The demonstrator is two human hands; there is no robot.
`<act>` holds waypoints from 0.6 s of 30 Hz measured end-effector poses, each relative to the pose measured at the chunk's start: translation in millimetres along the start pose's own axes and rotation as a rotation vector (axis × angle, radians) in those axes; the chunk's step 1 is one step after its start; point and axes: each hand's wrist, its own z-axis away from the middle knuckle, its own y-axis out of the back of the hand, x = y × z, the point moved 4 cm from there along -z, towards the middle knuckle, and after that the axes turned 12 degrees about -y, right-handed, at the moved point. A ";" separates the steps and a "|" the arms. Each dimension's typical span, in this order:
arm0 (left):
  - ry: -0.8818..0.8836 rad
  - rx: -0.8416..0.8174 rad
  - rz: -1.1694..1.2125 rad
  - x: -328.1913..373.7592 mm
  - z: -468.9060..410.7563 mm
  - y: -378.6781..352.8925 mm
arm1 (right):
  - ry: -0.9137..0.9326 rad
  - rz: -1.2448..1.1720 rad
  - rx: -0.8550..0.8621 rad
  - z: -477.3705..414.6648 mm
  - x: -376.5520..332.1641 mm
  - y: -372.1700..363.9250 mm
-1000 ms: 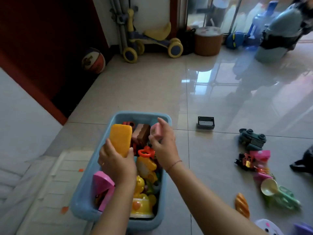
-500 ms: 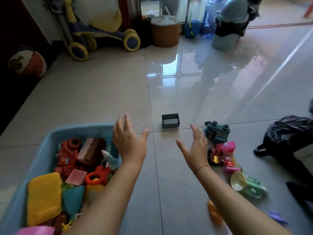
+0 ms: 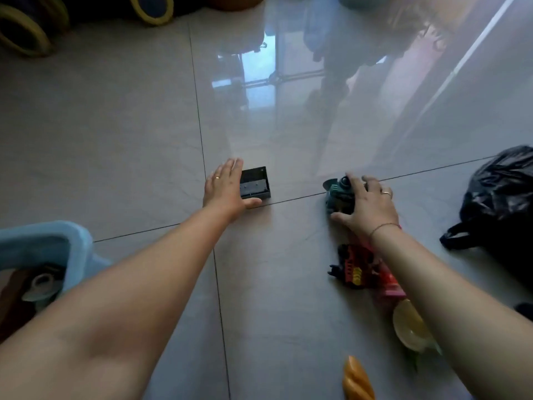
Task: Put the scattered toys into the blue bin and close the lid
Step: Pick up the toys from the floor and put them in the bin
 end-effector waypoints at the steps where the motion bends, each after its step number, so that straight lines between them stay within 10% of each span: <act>1: -0.018 -0.014 -0.002 -0.9 -4.4 -6.3 | 0.002 -0.020 -0.005 -2.0 -1.0 -0.9; 18: 0.144 0.175 0.144 15.1 105.1 26.1 | -0.048 -0.049 -0.046 61.7 -11.3 14.6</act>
